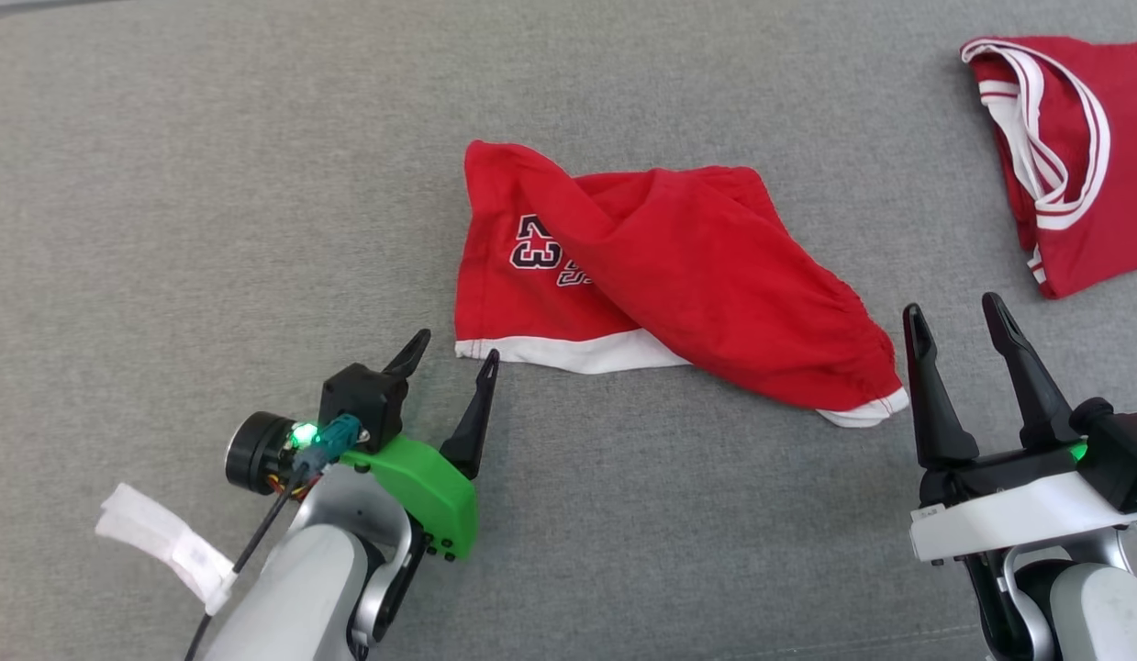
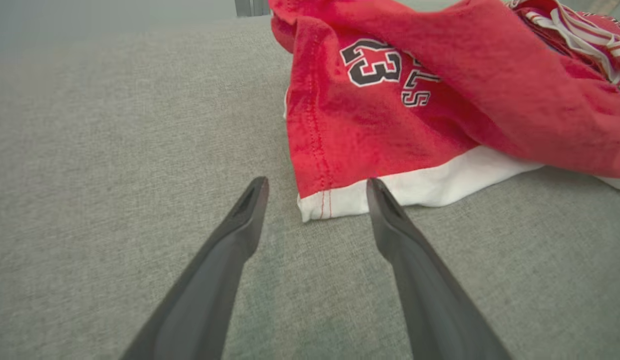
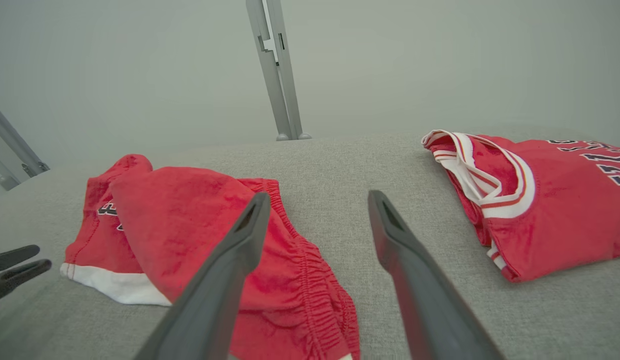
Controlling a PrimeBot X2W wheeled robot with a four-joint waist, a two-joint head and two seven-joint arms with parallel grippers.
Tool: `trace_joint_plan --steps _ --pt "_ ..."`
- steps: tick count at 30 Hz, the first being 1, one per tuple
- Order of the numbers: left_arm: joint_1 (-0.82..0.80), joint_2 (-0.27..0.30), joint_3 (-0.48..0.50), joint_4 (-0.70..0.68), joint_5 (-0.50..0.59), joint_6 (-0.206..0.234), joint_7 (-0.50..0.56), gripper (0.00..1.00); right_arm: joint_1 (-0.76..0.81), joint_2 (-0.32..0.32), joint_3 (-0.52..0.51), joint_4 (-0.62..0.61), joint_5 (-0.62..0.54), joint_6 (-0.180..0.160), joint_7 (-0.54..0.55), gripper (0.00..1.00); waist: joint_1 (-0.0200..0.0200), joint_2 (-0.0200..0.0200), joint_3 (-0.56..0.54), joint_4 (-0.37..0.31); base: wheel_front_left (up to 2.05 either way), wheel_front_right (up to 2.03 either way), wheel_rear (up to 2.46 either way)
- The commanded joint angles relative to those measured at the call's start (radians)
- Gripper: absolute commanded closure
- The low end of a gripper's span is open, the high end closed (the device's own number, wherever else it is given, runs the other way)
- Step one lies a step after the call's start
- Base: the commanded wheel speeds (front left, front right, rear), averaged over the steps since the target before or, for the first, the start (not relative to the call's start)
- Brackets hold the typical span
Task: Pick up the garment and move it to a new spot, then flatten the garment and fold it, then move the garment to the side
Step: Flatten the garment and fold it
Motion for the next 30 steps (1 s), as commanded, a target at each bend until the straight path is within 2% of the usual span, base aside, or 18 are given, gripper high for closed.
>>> trace_joint_plan --steps 1,2,3,4,5,9,13,23,24,25,26,30 --pt "-0.030 -0.003 0.007 0.025 -0.015 -0.009 0.002 0.00 -0.011 0.002 -0.004 0.008 -0.002 0.000 -0.009 0.00 0.0000 0.0000 0.035 -0.033 0.00 0.00 0.00" --pt "-0.038 -0.008 0.008 0.050 -0.023 -0.016 0.003 0.00 -0.009 0.004 -0.006 0.013 -0.002 0.000 -0.013 0.00 0.0000 0.0000 0.039 -0.038 0.00 0.00 0.00" --pt "-0.046 -0.009 0.007 0.074 -0.027 -0.026 0.002 0.07 -0.004 0.007 -0.009 0.019 -0.001 0.000 -0.017 0.00 0.0000 0.0000 0.043 -0.042 0.00 0.00 0.00" --pt "-0.053 -0.013 0.010 0.087 -0.037 -0.033 -0.006 0.44 0.000 0.009 -0.011 0.025 -0.002 0.000 -0.019 0.00 0.0000 0.0000 0.046 -0.046 0.00 0.00 0.00" --pt "-0.063 -0.015 0.012 0.105 -0.038 -0.037 -0.013 1.00 0.008 0.011 -0.016 0.033 -0.004 0.000 -0.021 0.00 0.0000 0.0000 0.049 -0.049 0.00 0.00 0.00" --pt "-0.072 -0.018 0.011 0.153 -0.051 -0.055 -0.026 1.00 0.048 0.008 -0.020 0.076 0.001 0.000 -0.016 0.00 0.0000 0.0000 0.049 -0.055 0.00 0.00 0.00" --pt "-0.080 -0.009 0.012 0.179 -0.051 -0.056 -0.042 1.00 0.083 -0.001 0.022 0.140 0.029 0.000 -0.015 0.00 0.0000 0.0000 0.053 -0.053 0.00 0.00 0.00" --pt "-0.085 -0.010 0.012 0.186 -0.051 -0.042 -0.073 1.00 -0.011 -0.014 0.065 0.271 0.055 0.000 -0.038 0.01 0.0000 0.0000 0.061 -0.037 0.00 0.00 0.00" --pt "-0.086 -0.010 0.012 0.184 -0.052 -0.042 -0.077 1.00 -0.017 -0.019 0.070 0.282 0.059 0.000 -0.031 0.54 0.0000 0.0000 0.062 -0.035 0.00 0.00 0.00" --pt "-0.087 -0.011 0.011 0.182 -0.053 -0.042 -0.080 1.00 -0.023 -0.022 0.070 0.288 0.059 0.000 -0.031 0.80 0.0000 0.0000 0.063 -0.033 0.00 0.00 0.00" --pt "-0.088 -0.010 0.012 0.180 -0.055 -0.041 -0.083 1.00 -0.031 -0.024 0.070 0.294 0.059 0.000 -0.035 1.00 0.0000 0.0000 0.065 -0.031 0.00 0.00 0.00" --pt "-0.083 -0.007 0.019 0.158 -0.050 -0.034 -0.114 1.00 -0.038 -0.034 0.076 0.293 0.068 0.000 -0.042 1.00 0.0000 0.0000 0.065 -0.025 0.00 0.00 0.00"
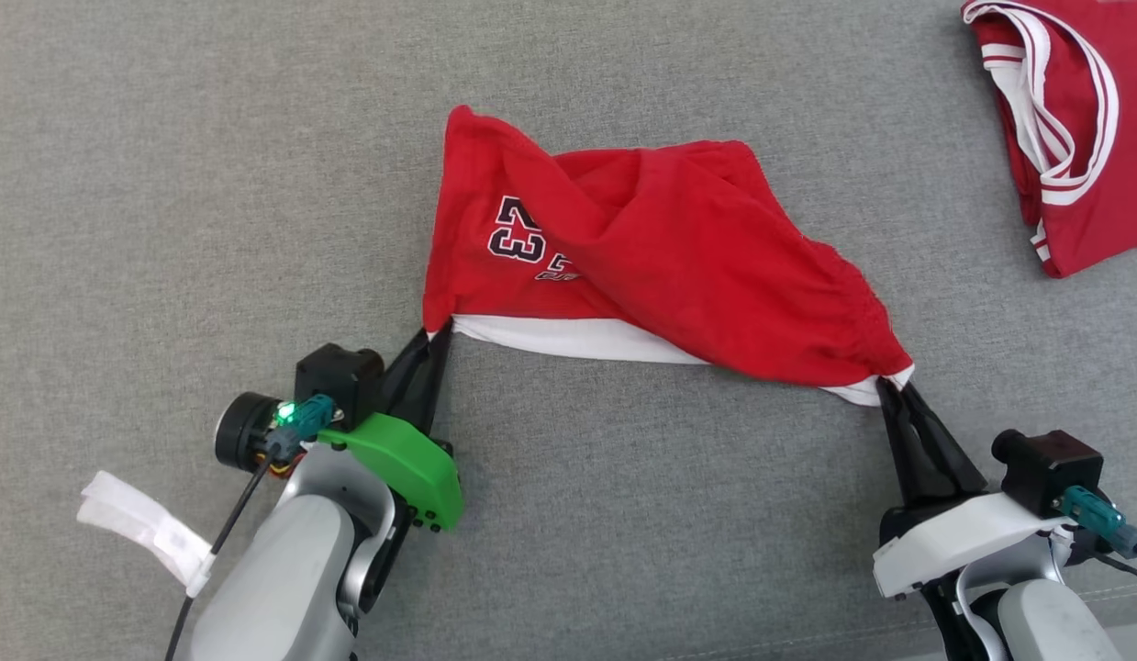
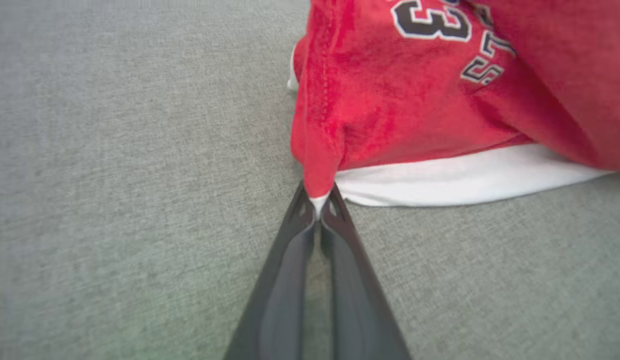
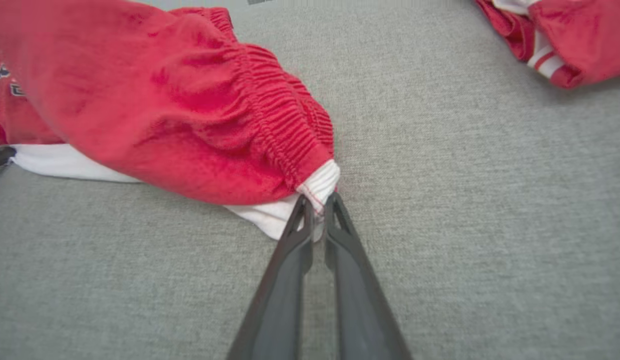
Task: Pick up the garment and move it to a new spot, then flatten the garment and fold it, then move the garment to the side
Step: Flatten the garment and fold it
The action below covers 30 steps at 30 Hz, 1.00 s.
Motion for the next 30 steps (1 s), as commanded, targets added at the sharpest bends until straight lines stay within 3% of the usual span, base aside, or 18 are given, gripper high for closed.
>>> trace_joint_plan --steps 1,10,21,30 --pt "-0.001 0.011 0.008 -0.013 0.005 0.009 -0.015 1.00 -0.009 -0.010 -0.003 -0.010 0.004 0.000 -0.010 1.00 0.0000 0.0000 -0.002 0.001 0.00 0.00 0.00" --pt "0.038 0.059 0.041 -0.249 0.045 0.069 -0.087 1.00 -0.056 -0.047 -0.046 -0.200 -0.006 0.000 -0.019 1.00 0.0000 0.0000 -0.066 0.009 0.00 0.00 0.00" --pt "-0.089 0.135 0.096 -0.661 0.148 0.123 -0.074 1.00 -0.277 -0.116 -0.137 -0.481 -0.034 0.000 0.112 1.00 0.0000 0.0000 -0.189 0.044 0.00 0.00 0.00" --pt "-0.229 0.163 0.153 -0.758 0.136 0.125 0.019 1.00 -0.398 -0.138 -0.167 -0.528 -0.002 0.000 0.192 1.00 0.0000 0.0000 -0.226 0.051 0.00 0.00 0.00"
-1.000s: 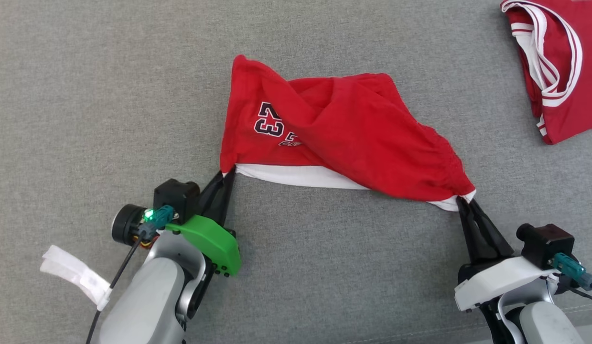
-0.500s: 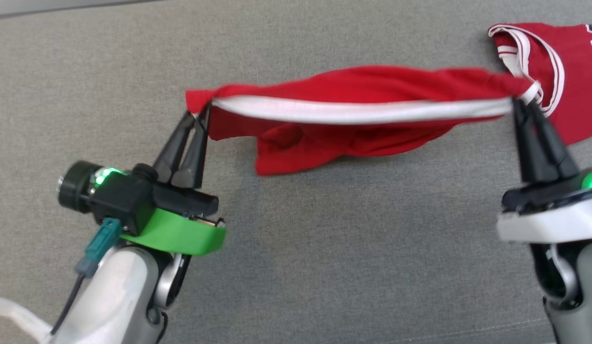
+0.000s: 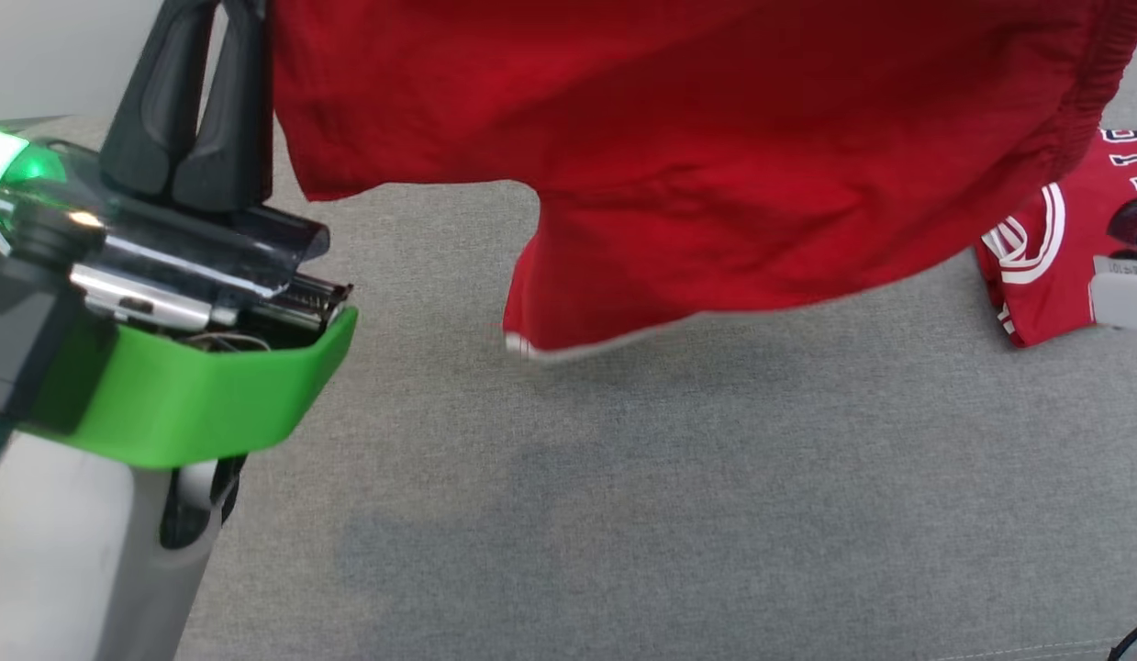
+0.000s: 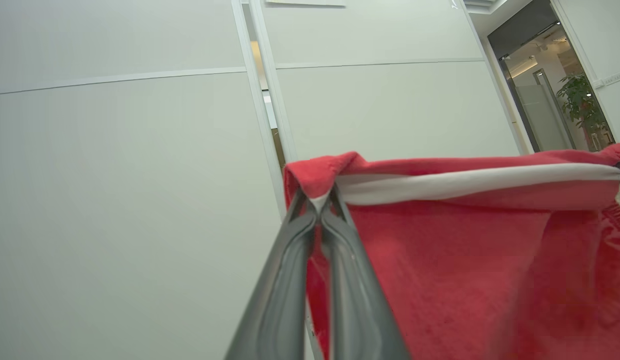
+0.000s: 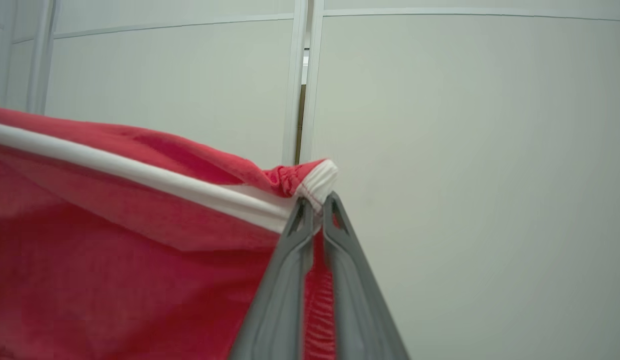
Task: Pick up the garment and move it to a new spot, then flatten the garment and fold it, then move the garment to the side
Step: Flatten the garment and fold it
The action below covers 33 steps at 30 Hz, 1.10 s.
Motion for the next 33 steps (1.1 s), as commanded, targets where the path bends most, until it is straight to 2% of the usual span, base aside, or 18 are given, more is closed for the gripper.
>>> trace_joint_plan --steps 1,6,14,18,24,28,33 --pt "-0.020 0.002 0.007 0.014 -0.011 -0.001 0.009 1.00 -0.020 -0.006 -0.002 0.010 0.013 -0.001 0.007 1.00 0.0000 -0.0001 0.005 0.004 0.00 0.00 0.00" --pt "-0.072 -0.023 -0.001 0.110 -0.068 -0.033 0.014 1.00 -0.067 -0.006 0.002 0.053 0.037 -0.001 0.019 1.00 0.0000 -0.0001 0.055 0.007 0.00 0.00 0.00" --pt "-0.263 -0.104 -0.011 0.487 -0.151 -0.128 -0.064 1.00 -0.243 0.007 0.048 0.233 0.071 -0.001 -0.010 1.00 0.0000 -0.0001 0.170 0.007 0.00 0.00 0.00" --pt "-0.434 -0.150 -0.008 0.728 -0.144 -0.163 -0.141 1.00 -0.414 0.027 0.099 0.389 0.084 -0.001 -0.063 1.00 0.0000 -0.0001 0.192 0.008 0.00 0.00 0.00" --pt "-0.628 -0.187 0.020 1.011 -0.121 -0.172 -0.207 1.00 -0.638 0.076 0.184 0.666 0.094 0.000 -0.173 1.00 0.0000 -0.0001 0.177 -0.004 0.00 0.00 0.00" --pt "-0.657 -0.204 0.039 1.161 -0.112 -0.174 -0.218 1.00 -0.712 0.109 0.240 0.872 0.105 0.000 -0.241 1.00 0.0000 -0.0001 0.179 -0.002 0.00 0.00 0.00" --pt "-0.583 -0.232 0.065 1.295 -0.113 -0.180 -0.218 1.00 -0.720 0.151 0.330 1.100 0.126 0.000 -0.290 1.00 0.0000 -0.0001 0.208 0.002 0.00 0.00 0.00"
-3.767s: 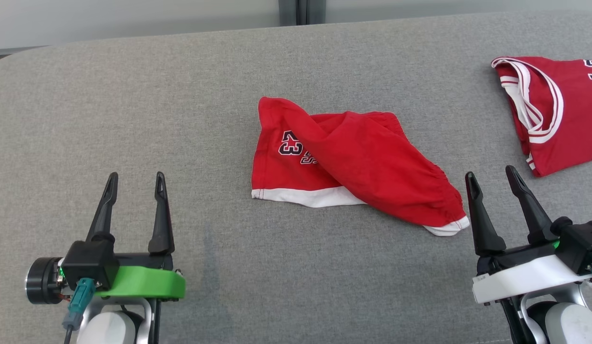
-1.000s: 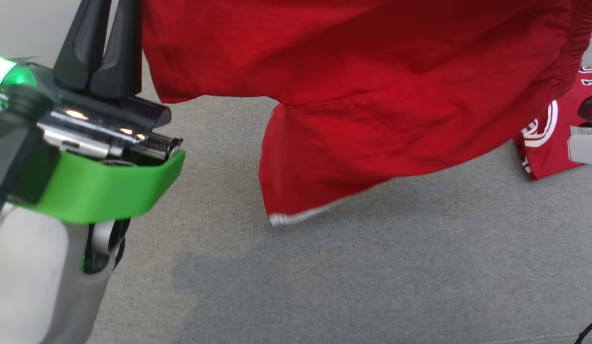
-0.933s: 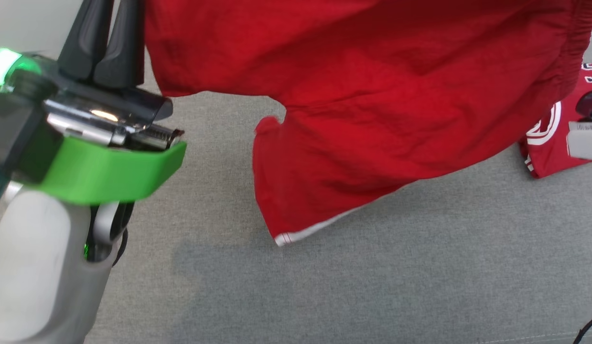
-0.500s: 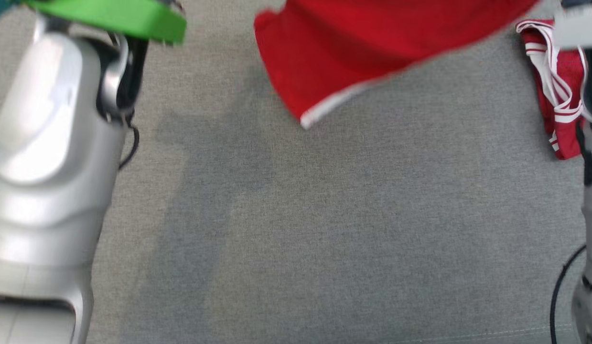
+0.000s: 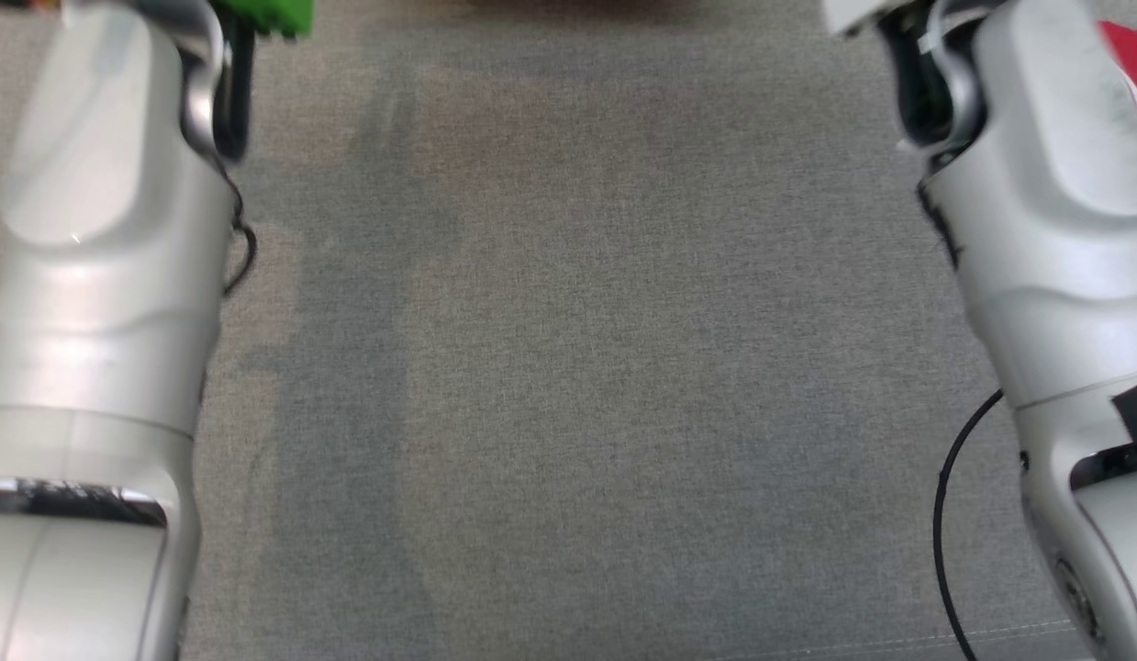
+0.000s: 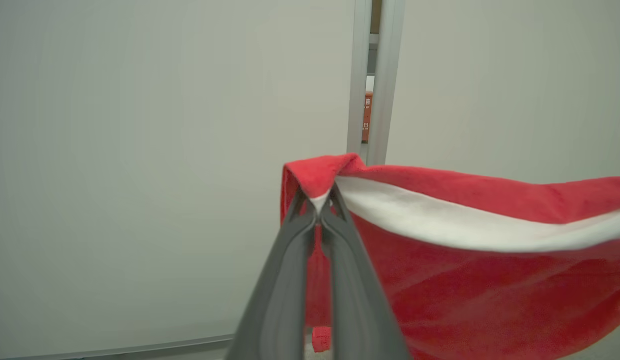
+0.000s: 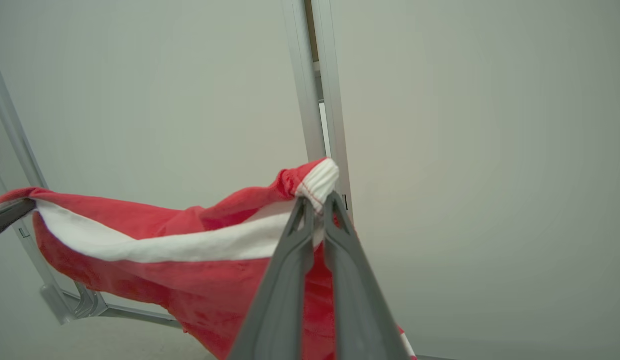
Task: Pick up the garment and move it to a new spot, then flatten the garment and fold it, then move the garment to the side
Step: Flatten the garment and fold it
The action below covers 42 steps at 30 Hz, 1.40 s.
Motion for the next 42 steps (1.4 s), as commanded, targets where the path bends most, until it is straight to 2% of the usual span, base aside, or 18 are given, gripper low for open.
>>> trace_joint_plan --steps 1,6,11,14,22,25,32,38,42 --pt "0.052 -0.009 0.010 0.033 0.003 -0.003 -0.002 1.00 0.021 0.010 0.022 0.049 0.013 0.000 -0.011 1.00 0.0000 -0.0001 0.019 0.002 0.00 0.00 0.00" --pt "0.182 -0.031 0.009 0.107 0.029 -0.004 -0.003 1.00 0.113 0.041 0.090 0.155 0.070 0.000 -0.029 1.00 0.0000 -0.0001 0.044 -0.004 0.00 0.00 0.00" --pt "0.350 -0.037 0.040 0.052 0.067 -0.007 -0.003 1.00 0.296 0.063 0.049 0.053 0.126 0.000 -0.028 1.00 0.0000 -0.0001 0.048 -0.017 0.00 0.00 0.00" --pt "0.456 -0.036 0.075 -0.036 0.087 -0.007 -0.003 1.00 0.411 0.069 0.043 -0.036 0.126 0.000 -0.028 1.00 0.0000 -0.0001 0.034 -0.023 0.00 0.00 0.00" --pt "0.809 -0.037 0.167 -0.385 0.169 0.007 -0.003 1.00 0.753 0.068 0.017 -0.304 0.085 0.000 -0.028 1.00 0.0000 -0.0001 -0.052 -0.029 0.00 0.00 0.00" --pt "0.938 -0.043 0.180 -0.493 0.185 0.010 -0.003 1.00 0.874 0.065 -0.005 -0.387 0.071 0.000 -0.028 1.00 0.0000 -0.0001 -0.090 -0.033 0.00 0.00 0.00" --pt "1.195 -0.042 0.191 -0.728 0.182 0.048 0.020 1.00 1.147 0.066 -0.042 -0.572 0.031 0.000 -0.028 1.00 0.0000 -0.0001 -0.165 -0.028 0.00 0.00 0.00" --pt "1.324 -0.031 0.199 -0.933 0.188 0.093 0.092 1.00 1.293 0.069 -0.055 -0.701 0.029 -0.001 0.026 1.00 0.0000 -0.0001 -0.190 -0.039 0.00 0.00 0.00" --pt "1.336 -0.039 0.189 -0.980 0.179 0.109 0.106 1.00 1.304 0.071 -0.059 -0.731 0.035 -0.001 0.052 1.00 0.0000 -0.0001 -0.187 -0.050 0.00 0.00 0.00"
